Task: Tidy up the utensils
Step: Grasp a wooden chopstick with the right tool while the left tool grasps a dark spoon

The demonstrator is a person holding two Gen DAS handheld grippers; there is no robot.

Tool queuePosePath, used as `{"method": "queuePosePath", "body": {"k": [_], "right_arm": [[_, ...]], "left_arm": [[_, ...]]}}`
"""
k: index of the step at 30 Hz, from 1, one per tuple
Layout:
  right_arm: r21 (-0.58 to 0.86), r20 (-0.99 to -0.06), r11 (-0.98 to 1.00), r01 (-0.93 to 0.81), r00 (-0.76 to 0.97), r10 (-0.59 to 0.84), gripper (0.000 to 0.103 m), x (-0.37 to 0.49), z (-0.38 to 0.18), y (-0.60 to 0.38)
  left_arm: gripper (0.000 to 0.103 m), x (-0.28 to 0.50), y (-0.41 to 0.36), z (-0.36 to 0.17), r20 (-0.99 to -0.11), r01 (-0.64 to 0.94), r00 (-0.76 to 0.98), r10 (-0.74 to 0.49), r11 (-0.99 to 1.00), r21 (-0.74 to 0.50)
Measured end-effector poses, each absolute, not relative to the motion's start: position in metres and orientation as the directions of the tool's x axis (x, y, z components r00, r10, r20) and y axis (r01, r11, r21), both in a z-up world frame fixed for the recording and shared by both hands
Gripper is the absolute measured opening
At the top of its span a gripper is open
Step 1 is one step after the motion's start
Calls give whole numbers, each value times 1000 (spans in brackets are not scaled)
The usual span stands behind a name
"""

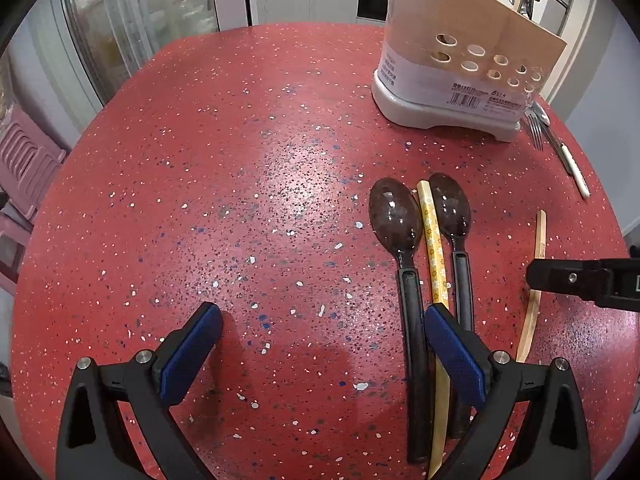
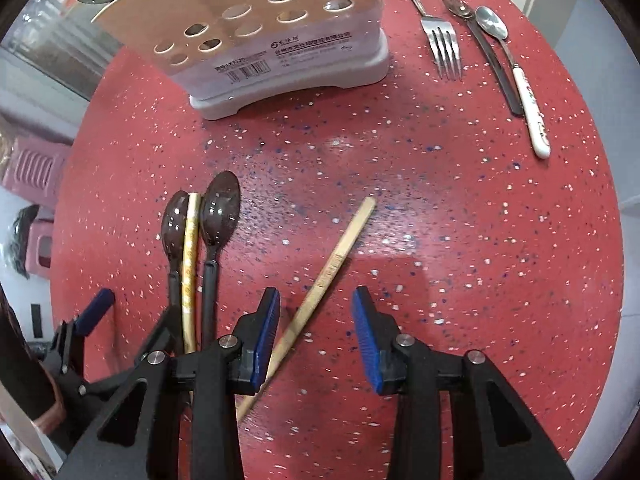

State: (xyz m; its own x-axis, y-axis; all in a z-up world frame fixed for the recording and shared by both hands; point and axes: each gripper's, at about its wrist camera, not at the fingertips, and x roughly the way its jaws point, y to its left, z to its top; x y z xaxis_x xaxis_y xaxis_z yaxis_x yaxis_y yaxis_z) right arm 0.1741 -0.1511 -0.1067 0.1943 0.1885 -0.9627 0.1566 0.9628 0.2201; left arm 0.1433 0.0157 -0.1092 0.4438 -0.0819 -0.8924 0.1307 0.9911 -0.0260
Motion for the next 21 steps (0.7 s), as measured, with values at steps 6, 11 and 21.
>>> {"method": "queuePosePath", "body": {"k": [6,11,21], "right_arm": [[51,-981,997,53,192,39,39,178,-106,-112],[14,-976,999,-35,219,21,20,174,-106,-104],[80,-950,982,-169,287,126,6,141,-105,-121]], "left_arm": [[103,143,8,-109,-897,135,438,-60,991,0],[102,142,-4,-104,-903,182,422,-85,983,-7],[63,143,-31,-97,-926,285,358,-124,958,-18]]}}
